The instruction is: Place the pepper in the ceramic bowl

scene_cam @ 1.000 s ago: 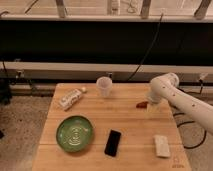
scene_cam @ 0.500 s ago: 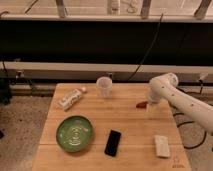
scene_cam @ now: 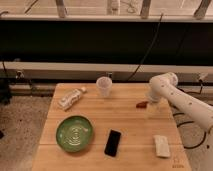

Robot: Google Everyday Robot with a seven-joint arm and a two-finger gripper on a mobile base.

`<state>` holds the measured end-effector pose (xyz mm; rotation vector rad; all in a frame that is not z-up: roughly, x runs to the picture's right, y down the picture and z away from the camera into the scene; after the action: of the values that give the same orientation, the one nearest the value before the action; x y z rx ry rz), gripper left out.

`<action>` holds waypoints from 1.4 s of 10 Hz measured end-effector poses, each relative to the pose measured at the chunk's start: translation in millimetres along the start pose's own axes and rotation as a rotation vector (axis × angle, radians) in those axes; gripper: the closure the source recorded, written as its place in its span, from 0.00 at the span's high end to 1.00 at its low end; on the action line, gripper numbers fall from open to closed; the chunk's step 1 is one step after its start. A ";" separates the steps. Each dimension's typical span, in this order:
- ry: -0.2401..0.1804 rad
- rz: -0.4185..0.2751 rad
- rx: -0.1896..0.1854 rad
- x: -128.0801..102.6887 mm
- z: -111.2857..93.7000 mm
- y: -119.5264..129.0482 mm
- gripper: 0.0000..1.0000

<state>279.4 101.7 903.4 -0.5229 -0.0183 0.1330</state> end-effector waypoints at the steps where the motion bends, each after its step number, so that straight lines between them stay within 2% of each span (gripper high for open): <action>1: 0.007 0.008 0.001 5.2 -2.9 -6.8 0.80; 3: 0.015 0.003 -0.011 4.2 -2.3 -15.3 0.80; 8: 0.043 -0.018 -0.097 9.4 20.4 -25.0 0.80; 10: 0.050 -0.024 -0.114 12.7 26.8 -25.7 0.79; 14: 0.036 -0.024 -0.132 20.6 29.2 -23.9 0.40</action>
<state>301.2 98.4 940.3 -0.6564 0.0022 0.0994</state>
